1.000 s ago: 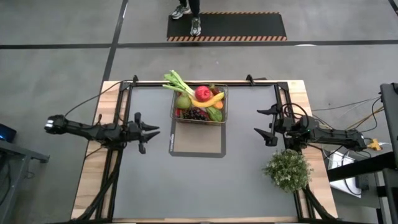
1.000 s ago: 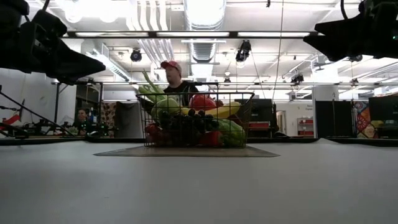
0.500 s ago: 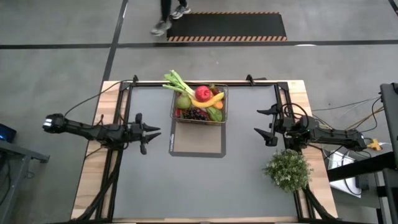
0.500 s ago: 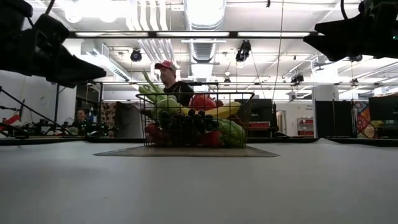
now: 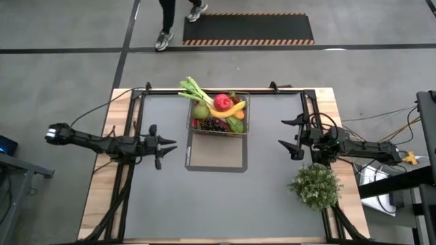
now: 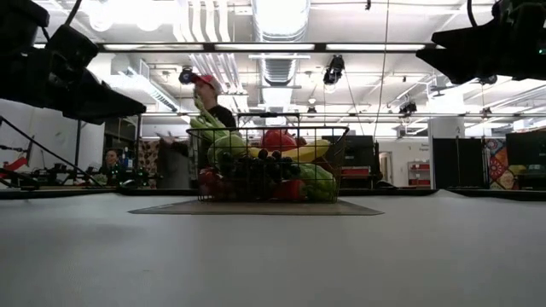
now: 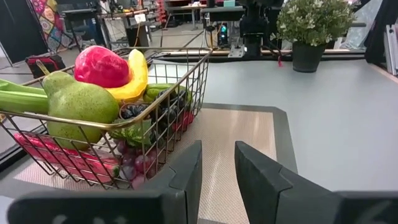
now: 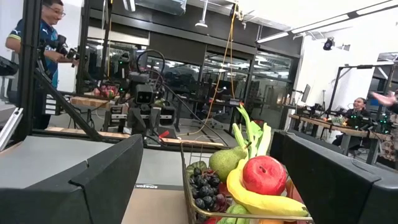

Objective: Build produce basket
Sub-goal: Return to Home Position

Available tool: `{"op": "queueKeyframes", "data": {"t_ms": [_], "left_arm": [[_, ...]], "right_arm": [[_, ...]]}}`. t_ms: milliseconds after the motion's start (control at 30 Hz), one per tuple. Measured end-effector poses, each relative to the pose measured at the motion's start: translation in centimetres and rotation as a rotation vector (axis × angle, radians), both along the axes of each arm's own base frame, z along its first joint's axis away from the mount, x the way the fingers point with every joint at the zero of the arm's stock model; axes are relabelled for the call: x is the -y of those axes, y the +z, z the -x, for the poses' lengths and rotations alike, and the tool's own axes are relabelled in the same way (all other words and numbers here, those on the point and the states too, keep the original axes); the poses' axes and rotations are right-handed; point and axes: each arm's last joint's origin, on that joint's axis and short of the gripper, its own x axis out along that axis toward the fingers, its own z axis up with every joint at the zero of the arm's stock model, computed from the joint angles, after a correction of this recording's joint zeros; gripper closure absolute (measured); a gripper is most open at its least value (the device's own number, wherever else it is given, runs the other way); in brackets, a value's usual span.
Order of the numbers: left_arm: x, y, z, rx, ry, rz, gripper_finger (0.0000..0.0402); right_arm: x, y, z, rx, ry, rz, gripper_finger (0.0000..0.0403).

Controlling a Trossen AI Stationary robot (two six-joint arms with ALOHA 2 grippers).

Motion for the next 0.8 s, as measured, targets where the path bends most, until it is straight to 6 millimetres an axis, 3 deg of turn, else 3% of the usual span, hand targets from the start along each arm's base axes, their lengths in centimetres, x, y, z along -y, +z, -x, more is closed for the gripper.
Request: {"op": "queueKeyframes", "data": {"t_ms": [800], "left_arm": [[0.03, -0.39, -0.17, -0.04, 0.0, -0.008, 0.0325]], "right_arm": [[0.0, 0.0, 0.0, 0.0, 0.0, 0.0, 0.0035]]}}
